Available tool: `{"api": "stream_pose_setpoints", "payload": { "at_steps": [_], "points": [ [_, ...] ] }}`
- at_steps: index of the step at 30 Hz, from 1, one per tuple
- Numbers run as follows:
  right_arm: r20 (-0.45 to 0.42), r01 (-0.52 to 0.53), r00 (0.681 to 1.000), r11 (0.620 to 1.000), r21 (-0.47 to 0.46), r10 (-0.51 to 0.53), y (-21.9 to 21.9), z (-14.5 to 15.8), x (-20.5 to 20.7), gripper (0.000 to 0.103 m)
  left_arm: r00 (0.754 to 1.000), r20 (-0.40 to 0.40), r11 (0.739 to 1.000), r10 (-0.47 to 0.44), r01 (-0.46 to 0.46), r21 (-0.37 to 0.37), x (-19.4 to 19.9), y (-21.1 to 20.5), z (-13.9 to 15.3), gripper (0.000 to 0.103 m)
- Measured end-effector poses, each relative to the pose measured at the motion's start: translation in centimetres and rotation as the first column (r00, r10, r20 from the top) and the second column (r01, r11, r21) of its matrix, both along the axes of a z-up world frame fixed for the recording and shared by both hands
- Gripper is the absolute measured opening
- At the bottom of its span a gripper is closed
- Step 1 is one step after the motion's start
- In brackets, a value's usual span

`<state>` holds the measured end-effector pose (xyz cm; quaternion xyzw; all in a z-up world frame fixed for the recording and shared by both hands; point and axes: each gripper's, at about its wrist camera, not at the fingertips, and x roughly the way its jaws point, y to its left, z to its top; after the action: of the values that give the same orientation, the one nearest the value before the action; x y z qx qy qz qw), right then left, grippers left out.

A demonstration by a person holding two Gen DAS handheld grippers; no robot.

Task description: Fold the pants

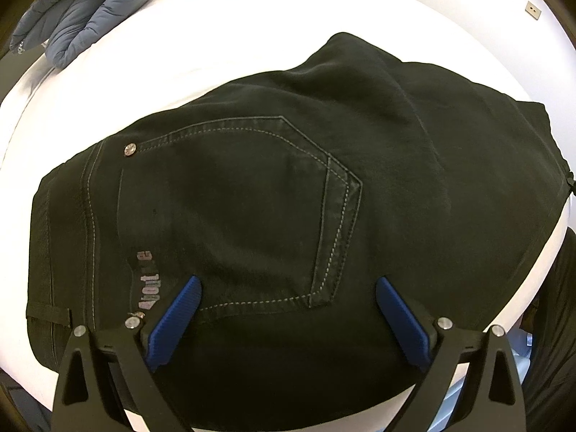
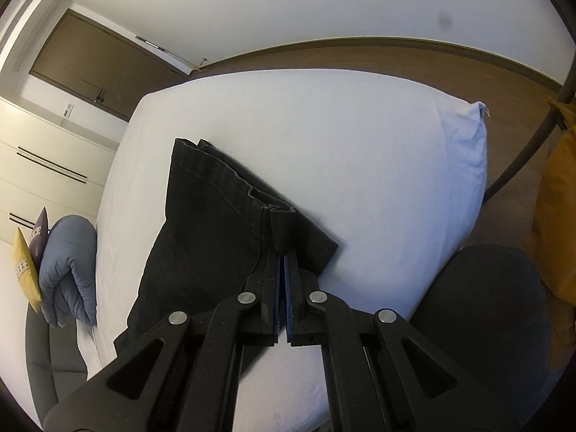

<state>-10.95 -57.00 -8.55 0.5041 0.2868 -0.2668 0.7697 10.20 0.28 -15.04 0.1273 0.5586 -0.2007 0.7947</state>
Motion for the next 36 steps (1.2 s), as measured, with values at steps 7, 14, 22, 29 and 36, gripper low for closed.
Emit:
{"api": "stream_pose_setpoints", "payload": {
  "at_steps": [7,14,22,29,36],
  "points": [
    [0.000,0.003,1.000,1.000,0.007,-0.003,-0.8,-0.9,0.7,0.000,1.000,0.014,1.000,-0.004,0.004,-0.016,-0.7,0.4,-0.2,0.100],
    [0.021,-0.052,0.999,0.995,0.083,0.050,-1.2,-3.2,1.7,0.000,1.000,0.025,1.000,0.003,-0.002,-0.026,-1.1,1.5,-0.5,0.102],
    [0.000,0.020,1.000,0.987,0.160,-0.021,-2.4,-1.8,-0.2,0.015,1.000,0.026,1.000,-0.001,0.002,-0.027,-2.0,2.3,-0.7,0.103],
    [0.032,-0.066,0.997,0.998,-0.013,0.067,-0.8,4.0,1.0,0.016,0.999,0.049,1.000,0.015,-0.013,-0.026,-2.6,2.2,0.4,0.102],
    [0.172,-0.503,0.850,0.864,-0.014,0.497,7.1,3.1,13.3,0.016,0.993,0.104,0.979,0.064,-0.042,-0.198,-2.7,1.2,3.1,0.102]
  ]
}}
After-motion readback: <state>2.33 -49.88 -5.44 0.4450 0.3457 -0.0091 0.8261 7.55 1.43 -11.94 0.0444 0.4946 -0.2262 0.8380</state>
